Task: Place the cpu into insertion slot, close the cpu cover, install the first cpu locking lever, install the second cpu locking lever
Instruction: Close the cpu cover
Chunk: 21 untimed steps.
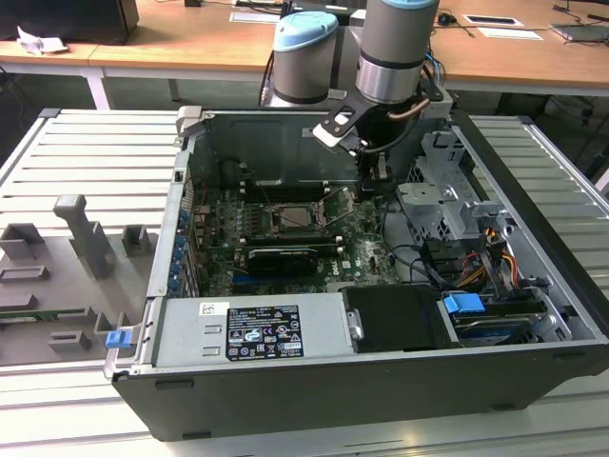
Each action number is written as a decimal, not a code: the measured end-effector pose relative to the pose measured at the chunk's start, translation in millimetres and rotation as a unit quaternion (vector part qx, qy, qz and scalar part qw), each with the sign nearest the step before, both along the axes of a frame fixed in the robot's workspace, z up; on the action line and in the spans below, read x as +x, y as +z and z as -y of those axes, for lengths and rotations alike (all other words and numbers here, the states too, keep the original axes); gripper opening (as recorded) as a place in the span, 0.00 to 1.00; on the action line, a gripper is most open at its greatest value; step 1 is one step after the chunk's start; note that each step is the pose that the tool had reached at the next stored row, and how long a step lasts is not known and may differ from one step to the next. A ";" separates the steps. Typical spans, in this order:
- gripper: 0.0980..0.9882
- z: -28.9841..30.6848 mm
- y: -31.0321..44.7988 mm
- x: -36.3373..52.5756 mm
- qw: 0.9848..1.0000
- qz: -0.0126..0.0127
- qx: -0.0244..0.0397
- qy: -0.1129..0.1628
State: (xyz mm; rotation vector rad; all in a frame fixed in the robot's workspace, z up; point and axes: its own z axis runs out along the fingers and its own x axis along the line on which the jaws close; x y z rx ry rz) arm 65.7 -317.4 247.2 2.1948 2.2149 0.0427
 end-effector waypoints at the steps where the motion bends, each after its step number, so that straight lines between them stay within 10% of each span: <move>1: 0.01 0.0 -0.2 -0.5 1.000 0.000 0.000 0.000; 21: 0.01 0.0 -0.5 -16.2 1.000 0.000 0.000 0.000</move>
